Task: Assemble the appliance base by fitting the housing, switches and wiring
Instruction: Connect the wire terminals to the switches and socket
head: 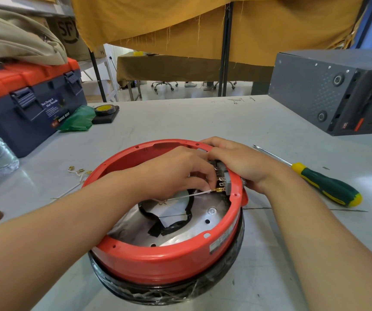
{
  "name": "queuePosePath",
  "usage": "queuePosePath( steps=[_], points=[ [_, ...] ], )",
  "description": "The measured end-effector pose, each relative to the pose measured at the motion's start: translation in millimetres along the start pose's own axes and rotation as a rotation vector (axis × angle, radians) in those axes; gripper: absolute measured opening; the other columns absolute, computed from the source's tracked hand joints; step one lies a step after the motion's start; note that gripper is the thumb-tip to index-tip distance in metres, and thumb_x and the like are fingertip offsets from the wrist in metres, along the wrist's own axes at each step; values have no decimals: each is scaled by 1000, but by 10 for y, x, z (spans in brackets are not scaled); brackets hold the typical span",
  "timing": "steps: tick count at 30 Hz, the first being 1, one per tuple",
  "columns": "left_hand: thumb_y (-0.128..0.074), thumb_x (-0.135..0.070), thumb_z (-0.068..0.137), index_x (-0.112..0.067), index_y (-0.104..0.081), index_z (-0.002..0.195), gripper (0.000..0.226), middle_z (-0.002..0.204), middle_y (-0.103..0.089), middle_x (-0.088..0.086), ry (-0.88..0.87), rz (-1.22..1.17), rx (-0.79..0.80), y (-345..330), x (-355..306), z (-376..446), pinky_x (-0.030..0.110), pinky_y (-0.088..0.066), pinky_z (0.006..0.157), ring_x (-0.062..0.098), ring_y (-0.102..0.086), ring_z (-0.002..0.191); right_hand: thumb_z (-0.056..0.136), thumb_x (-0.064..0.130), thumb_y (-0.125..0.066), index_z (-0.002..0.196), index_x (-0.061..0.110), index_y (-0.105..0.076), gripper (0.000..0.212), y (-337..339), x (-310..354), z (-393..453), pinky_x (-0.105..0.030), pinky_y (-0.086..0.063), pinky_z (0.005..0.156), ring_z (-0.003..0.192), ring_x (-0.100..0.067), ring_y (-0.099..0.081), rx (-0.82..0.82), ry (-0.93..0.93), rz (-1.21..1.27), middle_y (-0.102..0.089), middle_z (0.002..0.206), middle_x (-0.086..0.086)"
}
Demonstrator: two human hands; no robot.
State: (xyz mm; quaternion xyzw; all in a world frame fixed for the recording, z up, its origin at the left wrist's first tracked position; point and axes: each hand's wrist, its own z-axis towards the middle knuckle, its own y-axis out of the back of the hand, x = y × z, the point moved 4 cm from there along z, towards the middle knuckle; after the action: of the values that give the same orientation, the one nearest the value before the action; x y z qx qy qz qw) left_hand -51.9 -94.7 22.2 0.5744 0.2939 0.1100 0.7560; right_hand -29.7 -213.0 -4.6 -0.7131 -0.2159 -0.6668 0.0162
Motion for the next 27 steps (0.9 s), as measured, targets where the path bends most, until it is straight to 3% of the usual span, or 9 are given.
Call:
queuePosePath(
  steps=[4,7,15,17,20,27],
  points=[
    [-67,-10,84,-8,-73,87,7,82,-53,-8,-47,23,-29,10,-20,-14,1,-29,74,-7,-44,74,95,13,-45,116,19,-61,27,0,2,-10,-45,-52,88,87,-23,-65,7,6,32,-69,106,-13],
    [-65,-10,85,-7,-73,87,8,82,-56,-1,-89,67,-37,4,-31,-22,1,-30,73,-4,-39,76,96,15,-45,116,19,-60,26,-11,1,-7,-37,-54,77,80,-17,-64,12,9,55,-68,95,-6],
    [-62,-14,88,-9,-72,91,11,81,-46,-7,-103,135,-34,-25,-16,-29,1,-29,70,-4,-34,75,97,14,-43,118,19,-59,27,-25,8,-17,-32,-54,72,80,-16,-63,-3,0,49,-67,98,-7],
    [-62,-14,88,-8,-71,91,11,80,-45,-7,-106,142,-38,-32,-18,-34,2,-29,69,-4,-32,73,97,15,-43,119,18,-59,27,-28,13,-22,-36,-54,77,82,-18,-63,-8,-2,46,-67,102,-10],
    [-61,-15,89,-9,-71,93,12,82,-53,-1,-97,154,-43,-52,-7,-33,12,-29,63,-4,-32,74,97,15,-44,119,17,-59,27,-33,18,-29,-43,-51,86,86,-21,-62,-18,-5,53,-67,106,-13],
    [-59,-18,91,-13,-70,97,14,92,-59,1,-48,173,-35,-77,14,-44,41,-46,69,3,-40,77,98,13,-41,119,17,-58,28,-33,16,-23,-46,-51,88,87,-22,-63,-34,-6,38,-67,111,-17]
  ],
)
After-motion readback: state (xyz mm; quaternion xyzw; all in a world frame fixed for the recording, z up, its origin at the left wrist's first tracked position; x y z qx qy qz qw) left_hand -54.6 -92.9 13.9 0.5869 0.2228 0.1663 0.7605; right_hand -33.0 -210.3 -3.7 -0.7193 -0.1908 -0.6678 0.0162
